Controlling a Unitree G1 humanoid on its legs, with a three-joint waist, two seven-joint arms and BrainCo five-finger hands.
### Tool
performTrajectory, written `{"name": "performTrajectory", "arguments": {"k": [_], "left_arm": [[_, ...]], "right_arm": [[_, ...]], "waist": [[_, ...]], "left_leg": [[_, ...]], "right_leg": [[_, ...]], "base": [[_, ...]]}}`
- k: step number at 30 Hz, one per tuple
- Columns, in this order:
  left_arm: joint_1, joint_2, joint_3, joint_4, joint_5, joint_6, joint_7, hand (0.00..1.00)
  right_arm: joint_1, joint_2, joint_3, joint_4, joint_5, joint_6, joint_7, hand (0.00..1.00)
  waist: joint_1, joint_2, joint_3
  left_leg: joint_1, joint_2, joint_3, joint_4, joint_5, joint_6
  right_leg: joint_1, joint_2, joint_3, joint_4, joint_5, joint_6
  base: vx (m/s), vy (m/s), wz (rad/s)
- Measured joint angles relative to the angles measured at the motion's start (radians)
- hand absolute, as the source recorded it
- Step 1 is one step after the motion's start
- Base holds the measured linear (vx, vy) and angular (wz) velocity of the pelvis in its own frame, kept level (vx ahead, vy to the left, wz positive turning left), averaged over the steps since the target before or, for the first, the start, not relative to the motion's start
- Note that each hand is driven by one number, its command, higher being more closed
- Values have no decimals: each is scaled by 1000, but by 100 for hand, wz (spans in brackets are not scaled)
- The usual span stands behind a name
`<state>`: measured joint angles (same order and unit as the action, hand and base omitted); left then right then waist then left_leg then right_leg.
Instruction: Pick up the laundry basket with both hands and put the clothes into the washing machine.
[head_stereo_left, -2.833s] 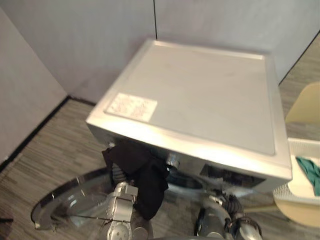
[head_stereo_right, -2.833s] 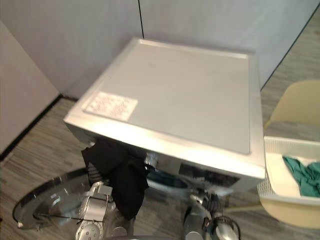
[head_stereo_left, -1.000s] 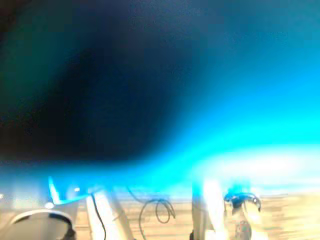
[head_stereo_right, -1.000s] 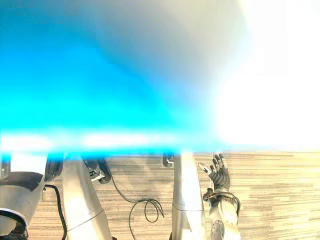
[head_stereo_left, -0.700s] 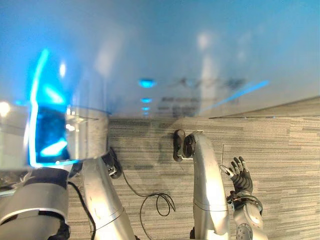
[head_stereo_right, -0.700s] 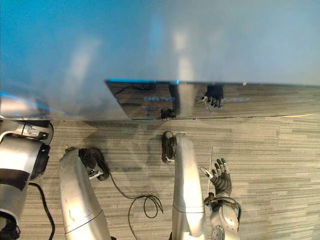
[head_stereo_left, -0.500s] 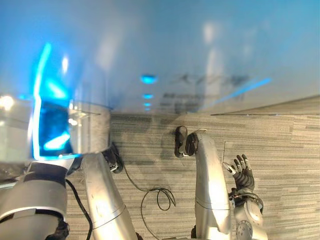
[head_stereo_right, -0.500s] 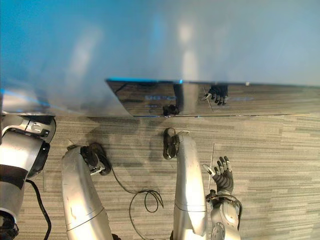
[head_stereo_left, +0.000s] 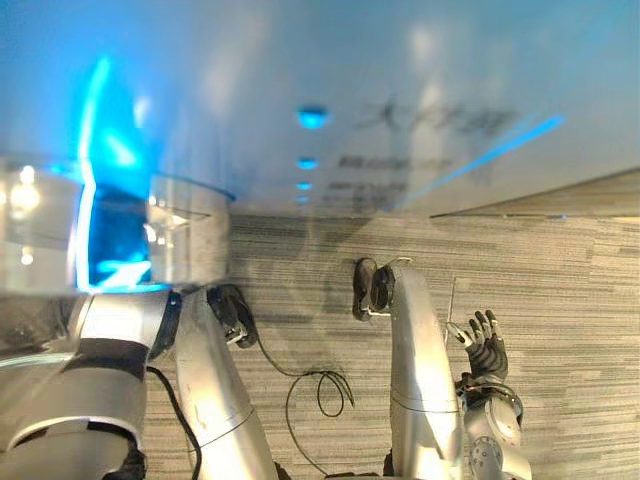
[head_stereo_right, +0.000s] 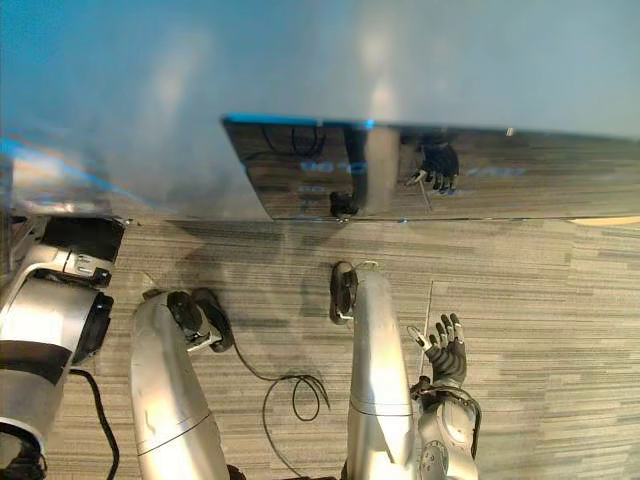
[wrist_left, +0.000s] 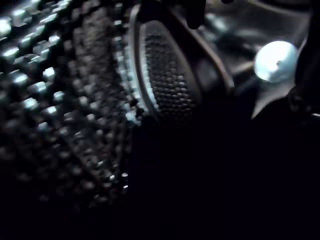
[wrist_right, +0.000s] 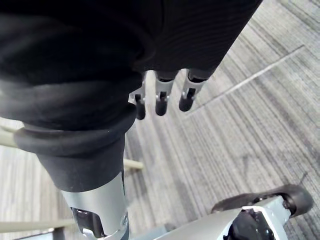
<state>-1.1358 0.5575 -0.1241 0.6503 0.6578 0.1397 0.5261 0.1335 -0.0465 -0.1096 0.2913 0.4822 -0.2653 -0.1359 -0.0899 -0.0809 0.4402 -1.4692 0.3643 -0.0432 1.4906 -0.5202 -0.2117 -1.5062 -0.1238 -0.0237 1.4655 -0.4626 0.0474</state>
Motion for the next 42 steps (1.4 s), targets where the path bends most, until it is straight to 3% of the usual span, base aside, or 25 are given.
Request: {"name": "performTrajectory", "arguments": {"k": [2, 6, 9, 11, 14, 16, 18, 21, 25, 27, 29, 30, 34, 38, 40, 41, 42], "left_arm": [[67, -26, 63, -126, -74, -1, 4, 0], [204, -114, 147, -337, -171, -62, 55, 0], [394, -244, 164, -482, -218, -130, 89, 0], [491, -346, 163, -493, -249, -148, 116, 0], [689, -480, 135, -455, -306, -149, 109, 0], [813, -515, 113, -428, -325, -154, 80, 0], [941, -552, 107, -377, -357, -174, 24, 0], [1064, -571, 106, -313, -435, -189, -59, 0], [1205, -571, 116, -235, -449, -196, -137, 0], [1270, -576, 134, -168, -451, -203, -179, 0], [1285, -576, 155, -113, -452, -203, -200, 0], [1290, -590, 193, -49, -453, -203, -215, 0], [1282, -605, 250, 91, -465, -203, -244, 0], [1273, -605, 273, 152, -500, -204, -264, 0], [1269, -601, 273, 170, -510, -204, -272, 0], [1256, -589, 289, 186, -513, -202, -284, 0], [1255, -608, 308, 183, -514, -204, -291, 0]], "right_arm": [[-1, 3, 0, 0, -4, 1, -12, 0], [-19, 6, -4, -2, -22, 4, -20, 0], [-25, 6, -13, -1, -46, 10, -39, 0], [-34, 1, -23, 3, -63, 18, -46, 0], [-56, -3, -37, 58, -86, 36, -66, 0], [-61, -2, -37, 113, -100, 41, -68, 0], [-60, 1, -43, 199, -101, 58, -66, 0], [-56, 3, -79, 333, -113, 92, -58, 0], [4, 19, -101, 451, -132, 120, -50, 0], [49, 32, -110, 512, -140, 131, -31, 0], [62, 41, -123, 535, -142, 142, -25, 0], [66, 43, -131, 560, -146, 152, -11, 0], [43, 36, -168, 640, -208, 166, 10, 0], [-8, 39, -187, 676, -218, 166, 9, 0], [-38, 40, -184, 676, -218, 166, 11, 0], [-64, 51, -186, 672, -217, 167, 10, 0], [-79, 48, -189, 676, -216, 173, 10, 0]], "waist": [[1, -1, 2], [6, -4, 38], [25, -2, 60], [34, 5, 79], [56, 7, 79], [73, 9, 78], [95, 34, 36], [108, 72, -16], [106, 81, -119], [112, 72, -220], [111, 70, -263], [108, 77, -306], [104, 108, -389], [105, 113, -389], [107, 117, -386], [107, 114, -377], [121, 118, -356]], "left_leg": [[3, -6, 2, -27, 9, -11], [50, -17, -4, -58, 24, -18], [110, -31, -9, -89, 54, -15], [163, -45, -11, -106, 82, 11], [323, -56, -15, -172, 82, 13], [455, -60, -12, -245, 91, -2], [588, -71, -5, -352, 121, -5], [771, -95, 8, -484, 152, 0], [1021, -125, 26, -721, 225, 6], [1156, -141, 54, -915, 302, 14], [1234, -154, 69, -1044, 360, 26], [1307, -162, 75, -1179, 421, 30], [1396, -165, 69, -1387, 549, 57], [1366, -158, 103, -1339, 574, 76], [1334, -147, 115, -1314, 598, 77], [1309, -143, 135, -1251, 568, 74], [1249, -121, 165, -963, 449, 99]], "right_leg": [[4, -1, -2, -13, 1, 2], [51, 0, -13, -30, 4, 6], [106, -5, -20, -39, 9, 0], [159, -17, -28, -45, 18, -20], [308, -25, -46, -66, 20, -24], [434, -36, -70, -107, 19, -24], [582, -38, -92, -203, -2, -36], [782, -54, -121, -322, -22, -34], [1044, -69, -179, -526, 9, -18], [1172, -71, -212, -687, 63, -6], [1242, -71, -228, -788, 103, -4], [1306, -66, -254, -894, 145, 4], [1429, -41, -320, -1112, 248, 5], [1523, -3, -388, -1238, 311, 3], [1518, 11, -398, -1248, 338, -24], [1520, 6, -427, -1278, 359, -40], [1524, 7, -429, -1273, 358, -41]], "base": [[28, -60, 19], [41, -44, 6], [92, -54, 11], [131, -50, 17], [152, -73, 20], [131, -111, 27], [103, -126, 28], [83, -80, 35], [122, -10, 38], [159, 16, 28], [187, 53, 20], [197, 74, 25], [147, 75, 35], [43, 33, 44], [-84, -23, 30], [-194, 24, 5], [-201, 59, -5]]}}
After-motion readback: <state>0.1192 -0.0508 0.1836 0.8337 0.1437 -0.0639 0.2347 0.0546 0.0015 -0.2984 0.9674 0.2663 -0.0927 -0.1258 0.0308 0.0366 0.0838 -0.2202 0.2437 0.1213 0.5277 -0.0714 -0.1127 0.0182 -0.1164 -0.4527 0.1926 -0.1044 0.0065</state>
